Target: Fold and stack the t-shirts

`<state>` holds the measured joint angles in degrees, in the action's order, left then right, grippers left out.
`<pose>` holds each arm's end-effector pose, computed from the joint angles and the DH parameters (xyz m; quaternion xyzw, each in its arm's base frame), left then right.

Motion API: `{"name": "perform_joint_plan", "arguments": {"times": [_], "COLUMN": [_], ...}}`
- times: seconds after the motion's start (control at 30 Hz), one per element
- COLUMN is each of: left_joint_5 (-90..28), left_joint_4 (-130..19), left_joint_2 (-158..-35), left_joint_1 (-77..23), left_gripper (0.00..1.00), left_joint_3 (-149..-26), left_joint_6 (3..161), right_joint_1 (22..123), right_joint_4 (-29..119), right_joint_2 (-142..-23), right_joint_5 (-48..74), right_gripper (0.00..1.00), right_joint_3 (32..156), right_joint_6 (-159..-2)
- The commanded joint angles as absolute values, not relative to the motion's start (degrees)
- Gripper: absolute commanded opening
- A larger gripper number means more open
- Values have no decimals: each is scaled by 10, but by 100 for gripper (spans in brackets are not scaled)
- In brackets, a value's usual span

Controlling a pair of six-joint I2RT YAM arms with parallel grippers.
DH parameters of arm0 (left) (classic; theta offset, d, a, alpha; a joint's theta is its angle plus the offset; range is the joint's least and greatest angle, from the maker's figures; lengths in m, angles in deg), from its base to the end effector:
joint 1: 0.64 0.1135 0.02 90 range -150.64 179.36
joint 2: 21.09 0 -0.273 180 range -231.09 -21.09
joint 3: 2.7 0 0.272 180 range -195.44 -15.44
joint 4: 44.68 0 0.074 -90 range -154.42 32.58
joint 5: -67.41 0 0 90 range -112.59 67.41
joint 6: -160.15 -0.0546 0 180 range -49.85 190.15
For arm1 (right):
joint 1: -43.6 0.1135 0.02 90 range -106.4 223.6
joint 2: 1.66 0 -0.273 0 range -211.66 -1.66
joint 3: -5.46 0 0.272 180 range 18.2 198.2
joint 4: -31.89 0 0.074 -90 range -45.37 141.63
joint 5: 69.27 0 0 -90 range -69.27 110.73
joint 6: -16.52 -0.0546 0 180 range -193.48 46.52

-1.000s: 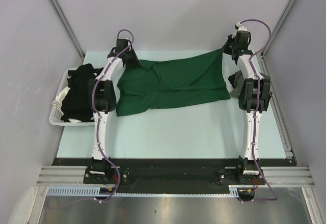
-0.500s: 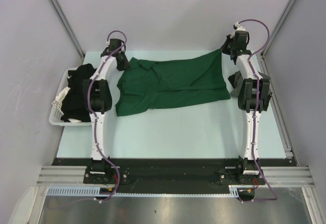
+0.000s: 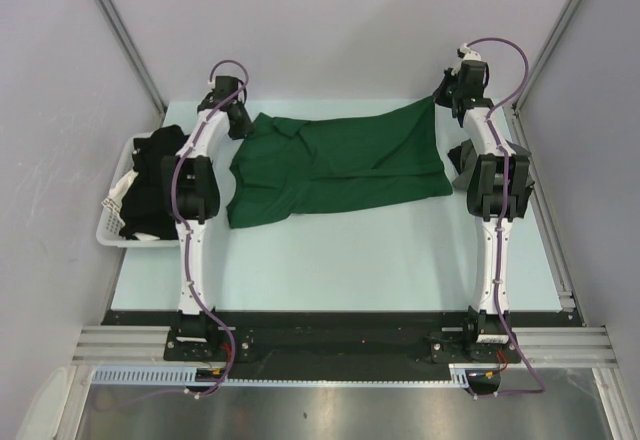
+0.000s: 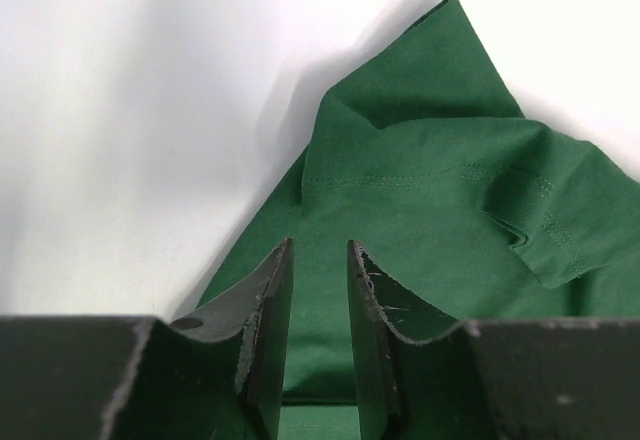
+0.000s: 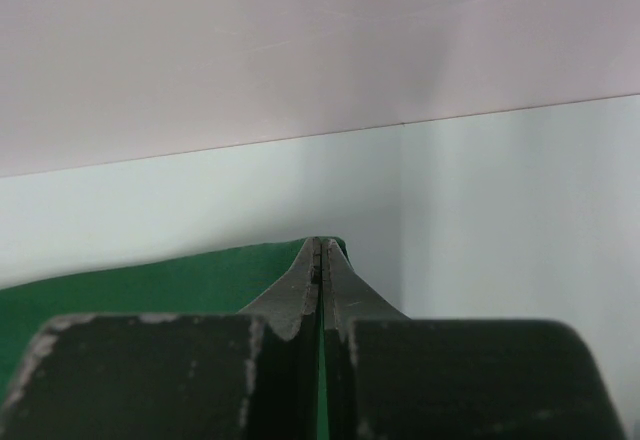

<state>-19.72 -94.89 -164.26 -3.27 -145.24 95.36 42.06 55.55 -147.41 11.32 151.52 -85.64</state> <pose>0.5912 -0.0244 0.1745 -0.1926 0.9220 -0.0577 0.3309 0.6351 -0.0081 0.2179 0.0546 0.8322 0.1189 0.5388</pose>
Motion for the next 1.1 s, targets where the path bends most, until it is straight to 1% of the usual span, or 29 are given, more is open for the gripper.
{"name": "perform_joint_plan", "arguments": {"times": [0.0,0.27,0.63,1.07], "left_joint_5": [-199,-206,-213,-219], "left_joint_4": [-945,-930,-932,-928], "left_joint_2": [-1627,-1637,-1660,-1672], "left_joint_1": [-32,-32,-32,-32], "left_gripper": [33,33,35,33], "left_joint_3": [-1460,-1459,-1465,-1484], "left_joint_6": [947,945,960,975], "right_joint_1": [422,422,424,419], "right_joint_4": [545,544,544,542], "right_joint_2": [-1472,-1470,-1466,-1464], "right_joint_5": [121,118,110,105], "right_gripper": [0,0,0,0], "right_joint_3": [1541,1543,1541,1537], "right_joint_6": [-847,-844,-850,-853]}}
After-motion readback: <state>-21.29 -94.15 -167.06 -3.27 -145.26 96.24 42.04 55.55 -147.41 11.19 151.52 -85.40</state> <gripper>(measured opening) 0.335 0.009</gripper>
